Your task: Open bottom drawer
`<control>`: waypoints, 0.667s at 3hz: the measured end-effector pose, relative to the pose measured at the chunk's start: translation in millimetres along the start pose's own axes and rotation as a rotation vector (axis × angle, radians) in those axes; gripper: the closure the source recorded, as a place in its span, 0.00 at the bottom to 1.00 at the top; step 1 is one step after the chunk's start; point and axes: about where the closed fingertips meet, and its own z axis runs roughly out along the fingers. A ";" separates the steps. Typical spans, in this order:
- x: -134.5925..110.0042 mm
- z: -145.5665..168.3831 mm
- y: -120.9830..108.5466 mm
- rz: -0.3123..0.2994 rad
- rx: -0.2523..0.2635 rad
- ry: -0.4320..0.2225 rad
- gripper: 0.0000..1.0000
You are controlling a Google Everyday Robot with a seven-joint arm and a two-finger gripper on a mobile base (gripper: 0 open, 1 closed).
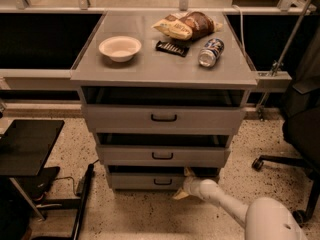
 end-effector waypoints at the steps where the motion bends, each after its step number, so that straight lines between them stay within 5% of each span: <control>1: 12.0 -2.1 -19.5 0.006 0.036 0.017 0.00; 2: 11.9 -2.1 -19.5 0.006 0.036 0.017 0.00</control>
Offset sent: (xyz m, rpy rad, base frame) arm 0.0138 -0.0181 0.0036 -0.0105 -0.0196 -0.0331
